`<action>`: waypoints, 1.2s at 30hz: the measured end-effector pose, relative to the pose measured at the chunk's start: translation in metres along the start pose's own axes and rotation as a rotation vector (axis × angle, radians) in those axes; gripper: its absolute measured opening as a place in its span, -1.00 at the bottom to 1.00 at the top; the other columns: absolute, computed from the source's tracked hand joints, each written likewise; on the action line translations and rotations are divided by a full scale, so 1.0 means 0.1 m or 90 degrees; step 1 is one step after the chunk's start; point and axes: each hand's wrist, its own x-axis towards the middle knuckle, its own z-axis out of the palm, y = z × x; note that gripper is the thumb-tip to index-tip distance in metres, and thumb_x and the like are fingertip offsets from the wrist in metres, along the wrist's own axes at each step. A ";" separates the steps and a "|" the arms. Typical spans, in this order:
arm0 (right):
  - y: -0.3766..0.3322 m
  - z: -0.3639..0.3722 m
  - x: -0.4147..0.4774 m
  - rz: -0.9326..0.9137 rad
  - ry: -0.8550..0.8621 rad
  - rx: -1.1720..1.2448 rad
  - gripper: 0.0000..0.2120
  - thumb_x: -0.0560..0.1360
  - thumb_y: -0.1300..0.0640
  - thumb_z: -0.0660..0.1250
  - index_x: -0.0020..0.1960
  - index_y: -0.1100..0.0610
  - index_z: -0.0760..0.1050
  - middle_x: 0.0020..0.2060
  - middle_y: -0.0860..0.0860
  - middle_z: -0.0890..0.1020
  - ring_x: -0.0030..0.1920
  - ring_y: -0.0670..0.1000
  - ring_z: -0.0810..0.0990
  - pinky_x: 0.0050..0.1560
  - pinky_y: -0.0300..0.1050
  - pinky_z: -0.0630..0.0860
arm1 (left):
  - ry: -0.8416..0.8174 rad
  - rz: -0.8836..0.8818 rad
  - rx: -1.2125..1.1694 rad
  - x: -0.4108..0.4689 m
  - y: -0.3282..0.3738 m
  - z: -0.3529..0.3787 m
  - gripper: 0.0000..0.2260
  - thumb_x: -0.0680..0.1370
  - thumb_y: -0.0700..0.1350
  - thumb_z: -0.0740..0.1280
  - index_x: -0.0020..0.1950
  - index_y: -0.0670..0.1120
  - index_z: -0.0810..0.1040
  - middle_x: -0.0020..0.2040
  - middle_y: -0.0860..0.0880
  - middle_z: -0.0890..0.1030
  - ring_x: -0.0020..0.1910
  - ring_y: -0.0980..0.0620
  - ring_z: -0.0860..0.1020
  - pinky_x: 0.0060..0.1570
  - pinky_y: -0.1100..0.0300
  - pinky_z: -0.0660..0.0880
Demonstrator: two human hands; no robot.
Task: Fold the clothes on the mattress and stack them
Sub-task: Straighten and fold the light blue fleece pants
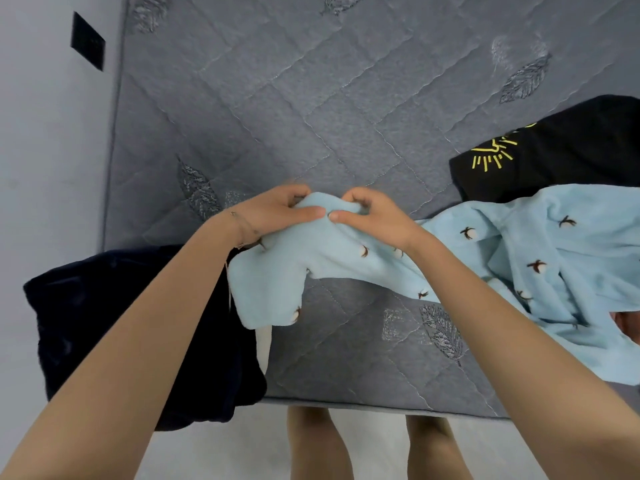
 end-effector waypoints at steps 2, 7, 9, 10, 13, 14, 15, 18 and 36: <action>-0.06 0.02 0.03 -0.008 0.019 0.018 -0.74 0.48 0.08 0.47 -0.26 0.09 0.42 -0.41 -0.12 0.38 -0.36 -0.14 0.33 -0.32 -0.29 0.28 | -0.020 -0.028 0.036 -0.03 -0.05 -0.08 -0.89 0.53 -0.06 0.41 -0.11 -0.05 0.53 -0.20 0.07 0.65 -0.23 0.16 0.58 -0.21 0.27 0.51; -0.11 0.03 0.05 -0.023 0.102 0.068 -0.68 0.54 0.12 0.41 -0.33 0.04 0.37 -0.49 -0.21 0.35 -0.41 -0.18 0.33 -0.35 -0.34 0.30 | -0.095 -0.125 0.280 -0.12 -0.25 -0.35 -0.76 0.45 0.11 0.47 0.00 0.01 0.58 -0.08 0.10 0.64 -0.14 0.19 0.59 -0.13 0.30 0.53; -0.08 0.06 0.06 -0.006 0.136 0.092 -0.69 0.54 0.10 0.40 -0.31 0.06 0.37 -0.47 -0.19 0.36 -0.39 -0.15 0.34 -0.32 -0.30 0.32 | -0.100 -0.137 0.334 -0.13 -0.35 -0.46 -0.76 0.48 0.01 0.46 0.06 -0.08 0.56 -0.03 0.04 0.62 -0.07 0.09 0.57 -0.04 0.25 0.47; -0.07 0.09 0.07 0.003 0.145 0.083 -0.70 0.54 0.09 0.40 -0.30 0.07 0.37 -0.46 -0.18 0.37 -0.38 -0.14 0.36 -0.30 -0.27 0.33 | -0.093 -0.129 0.332 -0.15 -0.38 -0.51 -0.81 0.50 -0.04 0.44 0.03 -0.09 0.54 -0.06 0.02 0.59 -0.09 0.07 0.53 -0.08 0.24 0.44; -0.08 0.23 0.13 0.019 0.129 -0.001 -0.78 0.54 0.06 0.40 -0.24 0.08 0.46 -0.35 -0.15 0.49 -0.29 -0.18 0.44 -0.16 -0.24 0.39 | -0.040 -0.061 0.274 -0.20 -0.39 -0.70 -0.86 0.53 -0.10 0.41 -0.13 -0.03 0.46 -0.20 0.06 0.48 -0.21 0.10 0.44 -0.24 0.28 0.35; -0.10 0.28 0.16 0.021 0.111 -0.028 -0.82 0.53 0.03 0.41 -0.18 0.08 0.50 -0.28 -0.15 0.55 -0.24 -0.19 0.48 -0.11 -0.24 0.41 | -0.026 -0.034 0.266 -0.21 -0.38 -0.77 -0.84 0.53 -0.10 0.40 -0.15 -0.04 0.43 -0.23 0.06 0.45 -0.24 0.12 0.41 -0.28 0.29 0.32; -0.12 0.34 0.19 0.021 0.090 -0.049 -0.85 0.52 -0.01 0.42 -0.12 0.06 0.55 -0.21 -0.16 0.59 -0.17 -0.19 0.52 -0.06 -0.25 0.43 | -0.014 -0.007 0.269 -0.21 -0.36 -0.83 -0.82 0.53 -0.11 0.41 -0.16 -0.07 0.42 -0.24 0.05 0.44 -0.26 0.13 0.39 -0.29 0.29 0.29; -0.21 0.51 0.32 0.019 0.050 -0.107 -0.84 0.47 -0.10 0.45 -0.10 -0.02 0.60 -0.18 -0.17 0.62 -0.14 -0.18 0.55 -0.06 -0.23 0.44 | 0.025 0.042 0.327 -0.19 -0.36 -0.99 -0.82 0.48 -0.10 0.45 -0.12 -0.08 0.45 -0.19 0.03 0.47 -0.22 0.09 0.42 -0.26 0.28 0.29; -0.20 0.44 0.88 -0.010 0.283 -0.241 -0.83 0.52 -0.06 0.40 -0.05 0.03 0.63 -0.08 -0.04 0.62 0.07 0.05 0.48 0.22 -0.06 0.31 | 0.203 -0.034 0.174 0.10 -0.63 -1.58 -0.72 0.44 -0.01 0.51 -0.19 -0.17 0.50 -0.25 -0.04 0.51 -0.31 0.11 0.45 -0.27 0.24 0.39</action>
